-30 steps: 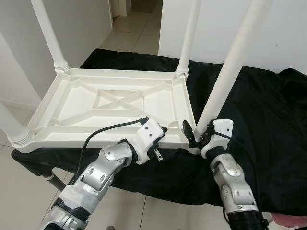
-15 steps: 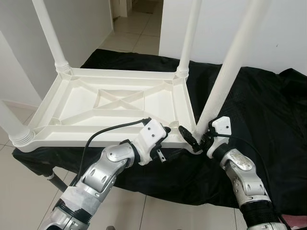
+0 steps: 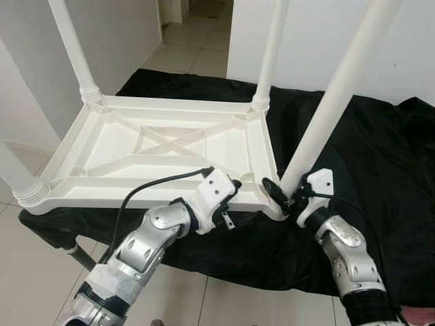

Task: Building children table

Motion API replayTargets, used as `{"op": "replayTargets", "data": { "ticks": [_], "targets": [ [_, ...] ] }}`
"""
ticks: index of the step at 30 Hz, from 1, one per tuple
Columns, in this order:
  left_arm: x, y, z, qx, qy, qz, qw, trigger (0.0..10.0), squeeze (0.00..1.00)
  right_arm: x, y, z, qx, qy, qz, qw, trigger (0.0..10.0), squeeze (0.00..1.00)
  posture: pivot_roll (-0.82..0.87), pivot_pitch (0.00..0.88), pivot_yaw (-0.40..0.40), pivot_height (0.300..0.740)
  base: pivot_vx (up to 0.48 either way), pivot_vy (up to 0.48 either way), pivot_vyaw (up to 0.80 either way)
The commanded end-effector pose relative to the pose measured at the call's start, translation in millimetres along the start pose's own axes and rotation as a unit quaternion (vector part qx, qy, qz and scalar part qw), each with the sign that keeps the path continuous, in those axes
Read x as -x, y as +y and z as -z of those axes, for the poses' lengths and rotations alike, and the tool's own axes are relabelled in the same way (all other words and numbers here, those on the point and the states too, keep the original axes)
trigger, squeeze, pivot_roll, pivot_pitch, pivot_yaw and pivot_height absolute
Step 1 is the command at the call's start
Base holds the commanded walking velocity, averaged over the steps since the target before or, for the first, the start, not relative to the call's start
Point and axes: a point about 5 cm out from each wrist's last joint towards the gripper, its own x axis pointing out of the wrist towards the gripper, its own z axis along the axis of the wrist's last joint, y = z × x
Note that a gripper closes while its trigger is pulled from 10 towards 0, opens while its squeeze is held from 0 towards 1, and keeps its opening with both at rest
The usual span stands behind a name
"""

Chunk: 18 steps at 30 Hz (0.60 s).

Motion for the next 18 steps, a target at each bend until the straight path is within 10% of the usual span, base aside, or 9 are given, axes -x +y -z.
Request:
{"op": "replayTargets", "data": {
  "ticks": [1, 18],
  "targets": [
    [1.1, -2.2, -1, -0.005, 0.005, 0.022, 1.0, 10.0, 0.0, -1.2, 1.0, -4, -0.017, -0.012, 0.015, 1.0, 10.0, 0.0, -0.05, 0.0, -0.015, 0.74, 0.0, 0.0, 0.0],
    [0.9, -4.8, -2, 0.004, -0.001, 0.014, 1.0, 10.0, 0.0, -2.2, 29.4, 8, -0.07, 0.022, 0.286, 0.955, 10.0, 0.0, -0.04, 0.0, -0.035, 0.74, 0.0, 0.0, 0.0]
  ]
}}
